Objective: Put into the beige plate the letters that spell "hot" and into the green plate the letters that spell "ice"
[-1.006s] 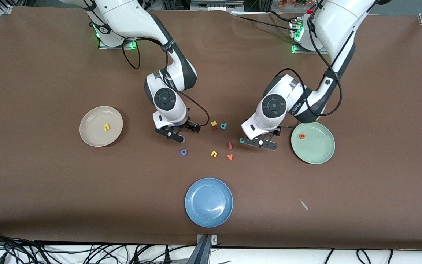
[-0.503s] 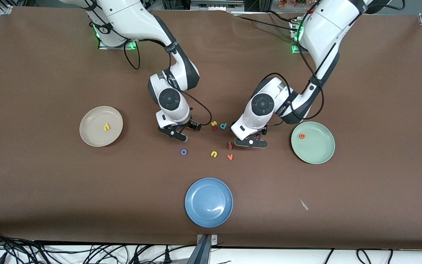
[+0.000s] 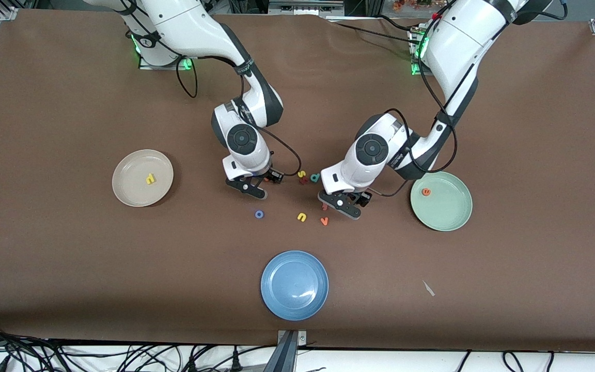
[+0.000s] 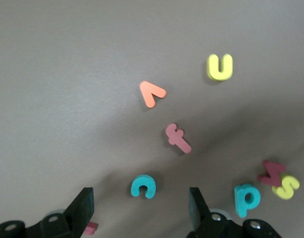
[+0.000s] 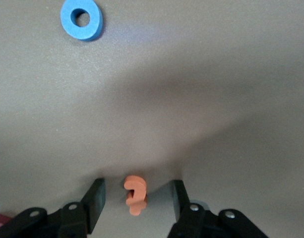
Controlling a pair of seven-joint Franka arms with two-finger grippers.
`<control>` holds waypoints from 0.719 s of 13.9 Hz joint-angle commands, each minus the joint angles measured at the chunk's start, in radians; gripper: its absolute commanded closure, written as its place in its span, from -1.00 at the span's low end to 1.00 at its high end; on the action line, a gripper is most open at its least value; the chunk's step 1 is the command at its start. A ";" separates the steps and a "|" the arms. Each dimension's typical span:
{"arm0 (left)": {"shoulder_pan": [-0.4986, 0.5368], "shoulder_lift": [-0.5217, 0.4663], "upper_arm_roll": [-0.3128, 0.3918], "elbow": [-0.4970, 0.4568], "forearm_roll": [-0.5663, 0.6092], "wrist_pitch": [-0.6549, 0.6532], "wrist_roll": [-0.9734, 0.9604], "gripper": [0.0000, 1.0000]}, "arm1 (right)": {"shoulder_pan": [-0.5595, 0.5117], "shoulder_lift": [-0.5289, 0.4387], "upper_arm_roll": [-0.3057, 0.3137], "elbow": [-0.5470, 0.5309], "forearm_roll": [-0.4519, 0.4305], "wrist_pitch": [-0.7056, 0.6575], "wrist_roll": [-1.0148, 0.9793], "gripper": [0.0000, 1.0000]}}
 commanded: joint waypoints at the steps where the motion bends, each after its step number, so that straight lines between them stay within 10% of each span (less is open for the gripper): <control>1: -0.021 0.024 0.005 0.027 0.021 -0.012 0.086 -0.64 | 0.009 0.016 -0.003 0.022 0.021 0.006 0.002 0.01; 10: -0.041 0.043 0.009 0.019 0.151 -0.024 0.085 -0.41 | 0.012 0.016 -0.003 0.021 0.021 0.003 0.004 0.69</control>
